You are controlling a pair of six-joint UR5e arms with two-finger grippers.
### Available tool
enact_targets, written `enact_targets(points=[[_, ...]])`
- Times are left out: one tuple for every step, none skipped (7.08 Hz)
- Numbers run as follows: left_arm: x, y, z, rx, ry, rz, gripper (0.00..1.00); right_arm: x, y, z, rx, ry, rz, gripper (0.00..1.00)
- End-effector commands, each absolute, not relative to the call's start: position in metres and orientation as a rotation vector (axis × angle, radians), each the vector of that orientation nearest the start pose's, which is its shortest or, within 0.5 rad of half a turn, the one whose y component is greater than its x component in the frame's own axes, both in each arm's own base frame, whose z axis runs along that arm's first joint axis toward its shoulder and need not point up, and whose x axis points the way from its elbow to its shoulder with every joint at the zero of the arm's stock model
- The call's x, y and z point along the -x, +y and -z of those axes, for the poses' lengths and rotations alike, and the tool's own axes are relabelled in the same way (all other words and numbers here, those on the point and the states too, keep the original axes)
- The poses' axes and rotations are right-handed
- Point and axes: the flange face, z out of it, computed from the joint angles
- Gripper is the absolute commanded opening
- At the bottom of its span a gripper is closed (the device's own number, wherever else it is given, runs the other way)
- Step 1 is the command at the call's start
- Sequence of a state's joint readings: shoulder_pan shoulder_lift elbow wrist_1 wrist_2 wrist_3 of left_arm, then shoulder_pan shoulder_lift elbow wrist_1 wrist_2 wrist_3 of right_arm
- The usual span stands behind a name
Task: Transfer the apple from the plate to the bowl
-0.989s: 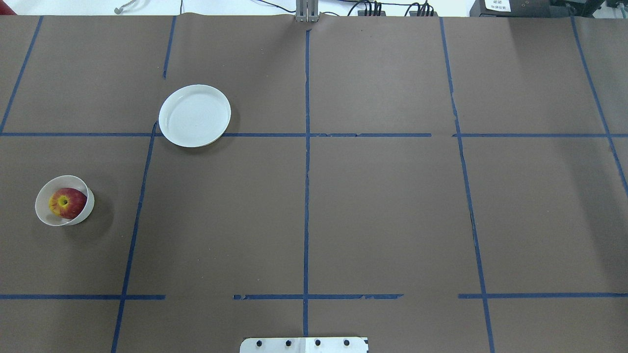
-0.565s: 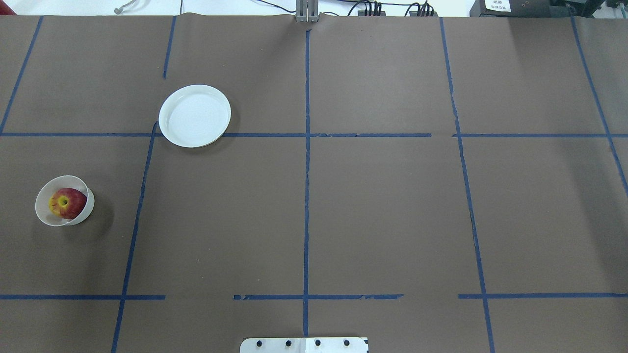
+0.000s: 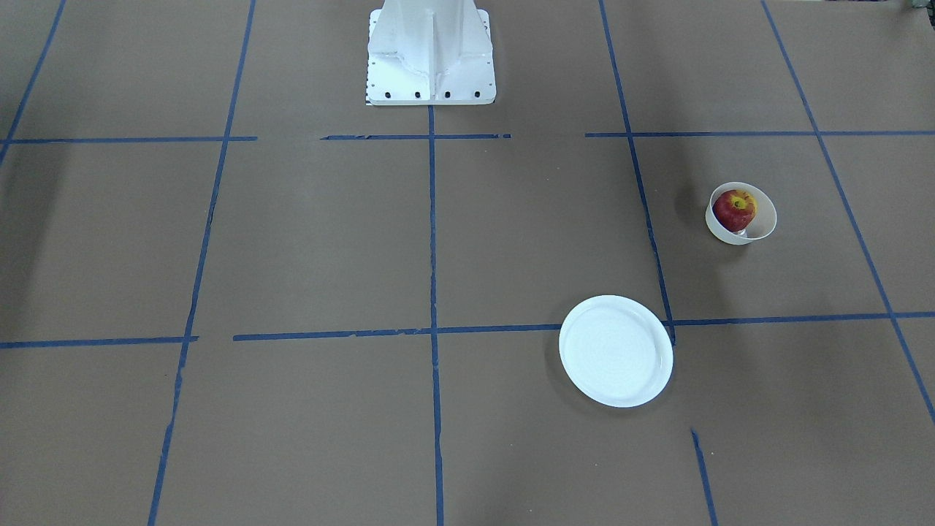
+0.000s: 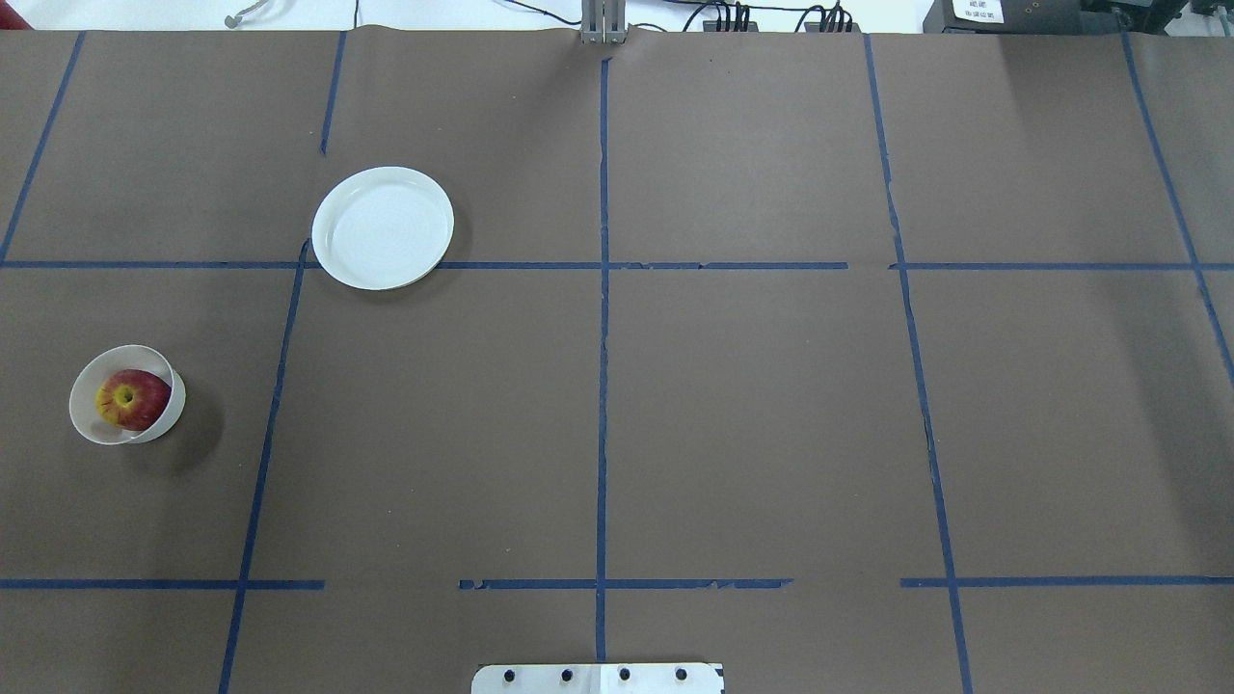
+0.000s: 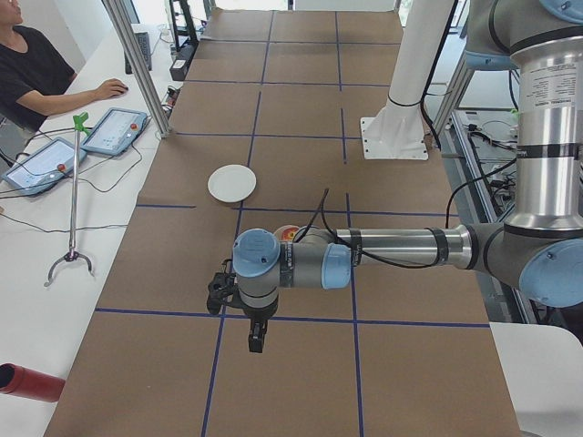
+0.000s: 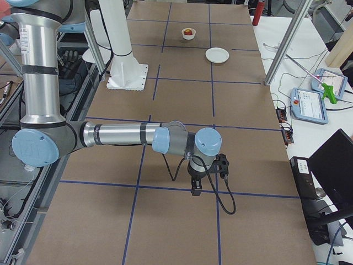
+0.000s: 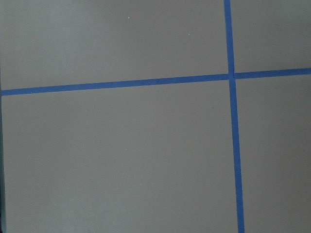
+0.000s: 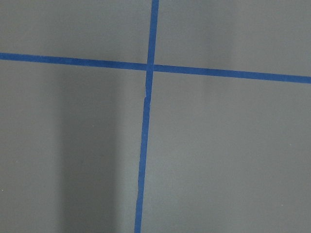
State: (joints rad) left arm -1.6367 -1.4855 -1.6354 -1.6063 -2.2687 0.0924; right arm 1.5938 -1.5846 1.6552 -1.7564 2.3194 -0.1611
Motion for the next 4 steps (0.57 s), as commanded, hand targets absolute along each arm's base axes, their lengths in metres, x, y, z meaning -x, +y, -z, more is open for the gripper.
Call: enact_targets(points=[[0.0963, -0.451, -0.6661, -0.069, 0.734, -0.024, 1.0, -0.0764, -0.4737, -0.6445, 0.042, -0.755, 0.088, 1.0], [0.091, -0.4498, -0.6662, -0.064, 0.808, -0.019, 1.0, -0.0764, -0.4736, -0.6445, 0.042, -0.755, 0.088, 1.0], [0.0907, -0.4495, -0.6636, -0.068, 0.812, -0.02, 1.0, -0.0764, -0.4736, -0.6445, 0.042, -0.755, 0.088, 1.0], [0.0901, -0.4506, -0.662, -0.072, 0.811, -0.024, 1.0, -0.0764, -0.4744, -0.6437, 0.04, -0.755, 0.088, 1.0]])
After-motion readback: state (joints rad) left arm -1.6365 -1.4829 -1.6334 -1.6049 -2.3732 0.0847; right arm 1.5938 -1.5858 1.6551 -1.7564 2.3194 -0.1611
